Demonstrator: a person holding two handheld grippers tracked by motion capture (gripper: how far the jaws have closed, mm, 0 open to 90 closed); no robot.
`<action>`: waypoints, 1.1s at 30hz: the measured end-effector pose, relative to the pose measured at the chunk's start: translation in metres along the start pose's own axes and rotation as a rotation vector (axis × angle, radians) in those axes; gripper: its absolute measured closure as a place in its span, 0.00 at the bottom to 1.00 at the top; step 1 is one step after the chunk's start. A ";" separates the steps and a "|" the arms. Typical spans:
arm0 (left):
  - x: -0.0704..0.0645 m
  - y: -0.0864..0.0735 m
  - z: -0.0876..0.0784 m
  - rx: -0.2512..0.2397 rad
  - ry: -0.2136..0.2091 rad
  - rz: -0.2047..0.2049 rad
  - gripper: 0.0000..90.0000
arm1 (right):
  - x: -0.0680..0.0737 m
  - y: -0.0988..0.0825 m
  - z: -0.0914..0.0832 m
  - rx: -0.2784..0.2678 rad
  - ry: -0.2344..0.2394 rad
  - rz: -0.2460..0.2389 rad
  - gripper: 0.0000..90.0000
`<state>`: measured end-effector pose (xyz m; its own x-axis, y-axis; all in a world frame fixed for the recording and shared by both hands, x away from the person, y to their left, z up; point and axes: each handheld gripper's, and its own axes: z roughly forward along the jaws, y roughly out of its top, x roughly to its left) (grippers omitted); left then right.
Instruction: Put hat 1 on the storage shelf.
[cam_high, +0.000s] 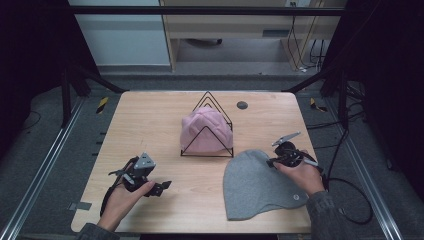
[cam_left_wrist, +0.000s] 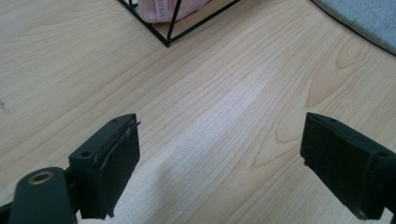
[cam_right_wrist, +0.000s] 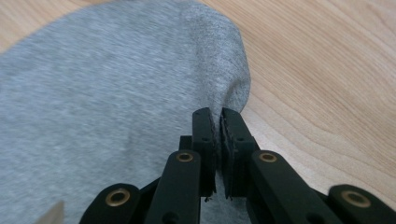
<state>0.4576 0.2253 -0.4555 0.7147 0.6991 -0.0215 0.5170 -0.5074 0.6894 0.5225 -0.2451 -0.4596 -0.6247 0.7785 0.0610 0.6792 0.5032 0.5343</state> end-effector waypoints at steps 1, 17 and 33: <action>0.000 0.000 0.001 0.003 -0.006 -0.005 0.12 | 0.001 0.000 -0.003 -0.011 -0.001 -0.005 0.95; -0.004 0.001 0.005 0.009 -0.038 -0.002 0.11 | 0.029 0.004 -0.038 -0.119 0.030 -0.082 0.95; -0.016 0.005 0.008 -0.018 -0.110 0.036 0.11 | 0.089 0.042 -0.086 -0.236 0.093 -0.248 0.95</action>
<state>0.4527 0.2077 -0.4572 0.7804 0.6207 -0.0749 0.4823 -0.5215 0.7039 0.4622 -0.1872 -0.3596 -0.7995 0.6001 -0.0243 0.4014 0.5640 0.7216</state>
